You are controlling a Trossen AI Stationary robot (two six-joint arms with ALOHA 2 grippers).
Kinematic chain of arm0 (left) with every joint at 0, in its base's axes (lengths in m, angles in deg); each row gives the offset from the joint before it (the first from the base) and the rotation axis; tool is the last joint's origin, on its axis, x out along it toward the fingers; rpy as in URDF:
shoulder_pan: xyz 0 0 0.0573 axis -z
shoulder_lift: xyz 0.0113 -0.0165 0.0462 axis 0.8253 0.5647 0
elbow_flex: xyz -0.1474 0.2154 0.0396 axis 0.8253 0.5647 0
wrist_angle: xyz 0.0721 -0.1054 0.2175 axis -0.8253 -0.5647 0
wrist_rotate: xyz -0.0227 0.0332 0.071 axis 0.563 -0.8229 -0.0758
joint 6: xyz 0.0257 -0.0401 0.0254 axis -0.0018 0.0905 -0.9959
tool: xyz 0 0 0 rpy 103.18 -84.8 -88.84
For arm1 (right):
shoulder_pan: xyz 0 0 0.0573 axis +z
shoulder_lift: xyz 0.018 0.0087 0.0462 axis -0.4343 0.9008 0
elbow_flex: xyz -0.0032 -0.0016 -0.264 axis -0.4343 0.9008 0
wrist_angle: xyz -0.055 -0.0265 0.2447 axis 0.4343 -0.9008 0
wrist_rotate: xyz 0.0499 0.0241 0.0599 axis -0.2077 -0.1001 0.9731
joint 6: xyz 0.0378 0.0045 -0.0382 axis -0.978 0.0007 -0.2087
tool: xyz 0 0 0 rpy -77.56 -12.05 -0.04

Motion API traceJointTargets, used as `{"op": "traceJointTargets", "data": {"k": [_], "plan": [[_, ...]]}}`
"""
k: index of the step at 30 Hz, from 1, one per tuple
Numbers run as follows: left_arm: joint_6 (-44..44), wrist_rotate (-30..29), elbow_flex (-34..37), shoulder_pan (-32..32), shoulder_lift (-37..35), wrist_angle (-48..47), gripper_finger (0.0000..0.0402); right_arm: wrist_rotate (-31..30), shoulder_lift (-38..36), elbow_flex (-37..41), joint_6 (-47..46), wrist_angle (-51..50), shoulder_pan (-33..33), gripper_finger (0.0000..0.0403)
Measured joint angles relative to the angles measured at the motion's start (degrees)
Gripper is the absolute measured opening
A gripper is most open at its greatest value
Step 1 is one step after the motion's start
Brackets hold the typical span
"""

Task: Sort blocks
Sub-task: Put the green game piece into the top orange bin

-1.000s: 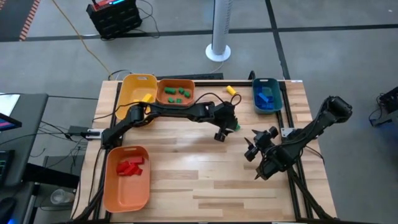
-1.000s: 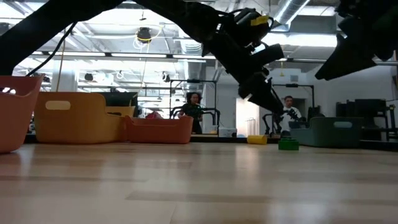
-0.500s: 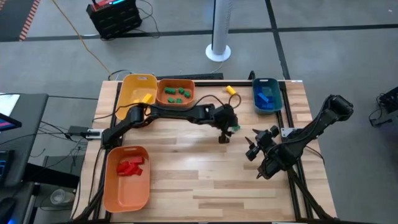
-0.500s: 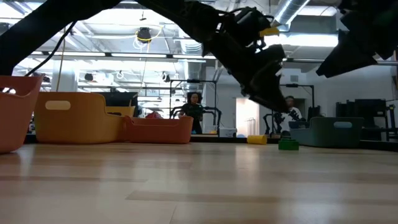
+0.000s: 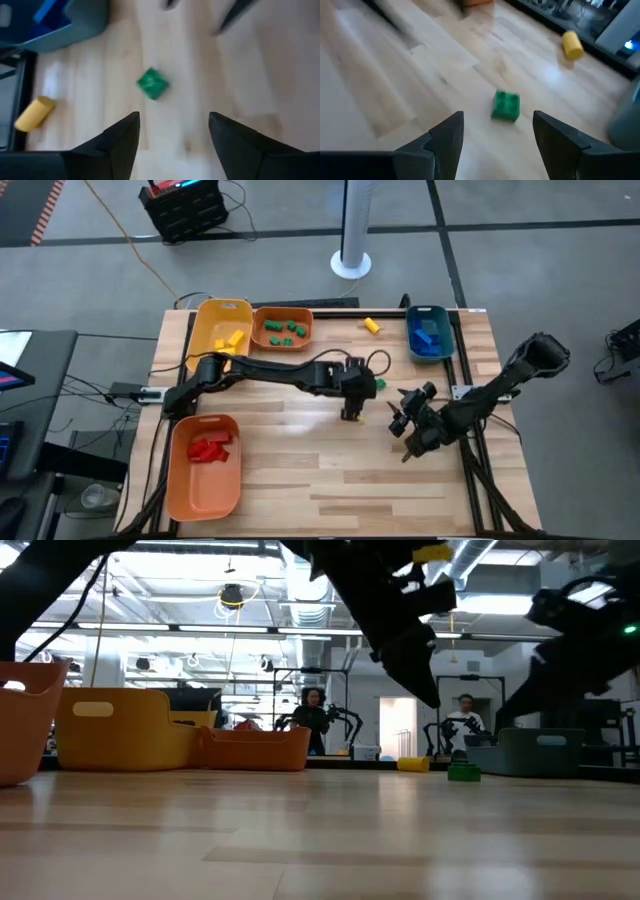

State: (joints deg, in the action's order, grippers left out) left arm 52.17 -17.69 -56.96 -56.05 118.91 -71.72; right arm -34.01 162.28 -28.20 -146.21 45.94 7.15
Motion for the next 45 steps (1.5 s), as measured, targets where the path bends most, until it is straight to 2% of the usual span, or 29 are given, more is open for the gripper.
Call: {"op": "traceJointTargets", "data": {"k": [5,12,14,19,22,27,33,39,45], "plan": [[-0.74,-0.15,3.85,2.98,-0.9,2.49,0.0201,1.52,-0.02,1.88,11.69,7.53,-6.87,0.0248],[0.2,-1.97,15.04,5.28,-5.37,7.73,0.0177,10.68,-0.05,1.88,22.62,14.28,-16.28,0.0248],[1.0,-1.94,19.24,6.04,-8.05,11.06,0.0176,13.52,-0.54,1.86,25.35,17.13,-18.78,0.0248],[1.32,-2.0,31.58,7.43,-17.47,26.46,0.0175,20.27,-1.27,1.86,29.78,22.17,-25.34,0.0248],[0.8,-1.99,37.74,7.58,-23.04,31.49,0.0175,24.09,-1.31,1.66,31.44,22.8,-29.54,0.0248],[1.04,-1.68,43.16,7.58,-29.95,29.51,0.0175,27.79,-1.31,-1.13,35.29,21.26,-34.93,0.0248],[1.23,-1.66,50.03,7.36,-33.96,25.11,0.0175,28.09,-1.31,-2.56,37.87,20.7,-35.78,0.0248],[1.58,0.41,55.13,6.88,-34.74,24.9,0.0175,26.43,-1.31,-1.52,37.94,22.09,-35.81,0.025],[2.88,2.74,55.54,6.98,-34.81,25.34,0.0175,27.21,-1.31,2.55,40.58,30.87,-36.46,0.025]]}}
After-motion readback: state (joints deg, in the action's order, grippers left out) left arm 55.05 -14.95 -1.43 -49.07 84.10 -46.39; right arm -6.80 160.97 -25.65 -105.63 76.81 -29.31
